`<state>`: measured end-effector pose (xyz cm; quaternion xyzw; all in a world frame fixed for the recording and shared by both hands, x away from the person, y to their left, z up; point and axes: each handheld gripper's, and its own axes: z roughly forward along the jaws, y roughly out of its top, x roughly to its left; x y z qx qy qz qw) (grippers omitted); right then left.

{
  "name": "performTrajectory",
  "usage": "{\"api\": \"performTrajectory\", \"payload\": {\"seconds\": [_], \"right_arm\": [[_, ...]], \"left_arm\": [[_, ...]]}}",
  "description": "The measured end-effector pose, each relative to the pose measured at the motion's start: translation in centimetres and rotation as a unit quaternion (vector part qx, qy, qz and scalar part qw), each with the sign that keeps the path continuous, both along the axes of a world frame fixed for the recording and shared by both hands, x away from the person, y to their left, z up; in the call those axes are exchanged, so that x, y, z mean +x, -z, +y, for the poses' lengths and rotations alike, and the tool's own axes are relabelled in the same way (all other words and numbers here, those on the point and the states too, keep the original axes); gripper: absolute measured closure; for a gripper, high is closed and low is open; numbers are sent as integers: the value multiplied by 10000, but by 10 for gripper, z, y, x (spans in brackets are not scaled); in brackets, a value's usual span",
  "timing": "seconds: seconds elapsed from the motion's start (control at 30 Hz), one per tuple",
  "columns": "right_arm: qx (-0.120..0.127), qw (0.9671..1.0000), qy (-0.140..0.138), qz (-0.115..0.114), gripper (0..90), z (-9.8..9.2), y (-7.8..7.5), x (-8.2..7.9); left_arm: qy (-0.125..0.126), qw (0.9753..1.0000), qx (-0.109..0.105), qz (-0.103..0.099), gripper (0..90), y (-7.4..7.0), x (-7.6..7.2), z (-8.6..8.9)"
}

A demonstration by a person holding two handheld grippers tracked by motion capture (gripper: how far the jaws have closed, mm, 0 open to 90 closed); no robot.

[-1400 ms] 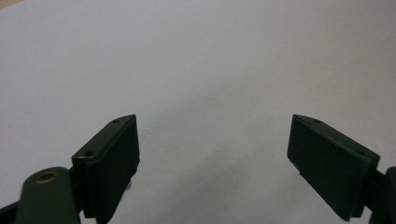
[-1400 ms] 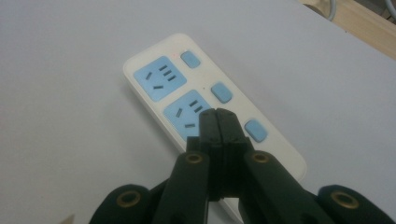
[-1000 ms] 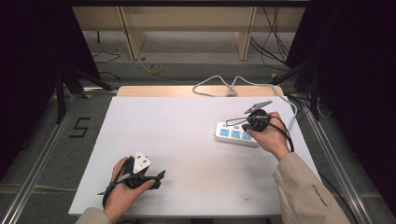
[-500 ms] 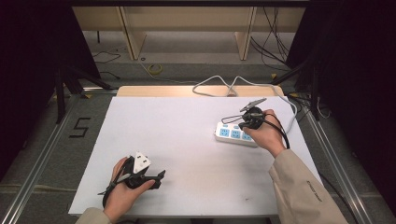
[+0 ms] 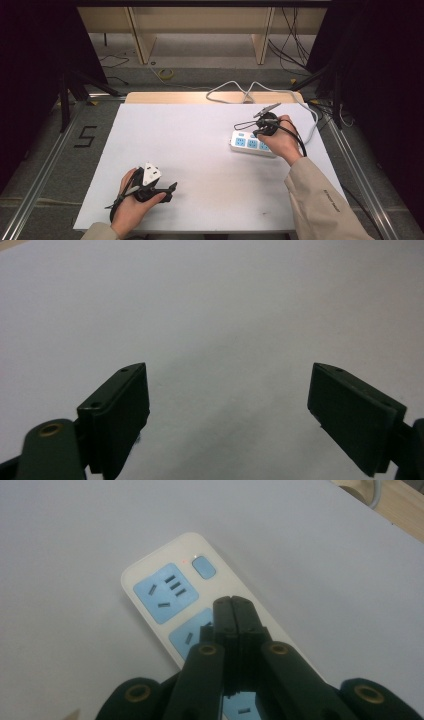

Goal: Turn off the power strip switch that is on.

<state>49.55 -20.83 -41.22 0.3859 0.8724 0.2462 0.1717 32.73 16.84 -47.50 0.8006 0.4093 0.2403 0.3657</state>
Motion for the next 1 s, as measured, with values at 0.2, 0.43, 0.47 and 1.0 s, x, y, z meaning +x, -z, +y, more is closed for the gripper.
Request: {"api": "performTrajectory", "payload": {"seconds": [0.2, 0.43, 0.47, 1.0], "right_arm": [[-30, 10000, 7, 41, 900, 3, 2, 4], [-42, 10000, -5, 44, 900, 8, 2, 9], [-44, 10000, -4, 44, 900, 9, 2, 9], [-79, 9999, -10, 117, 900, 17, 8, 18]], "left_arm": [[12, 10000, 16, -4, 165, 0, 0, 0], [14, 10000, 13, -2, 165, 0, 0, 0], [14, 10000, 16, -3, 165, 0, 0, 0], [22, 10000, 1, -10, 165, 0, 0, -1]]}}
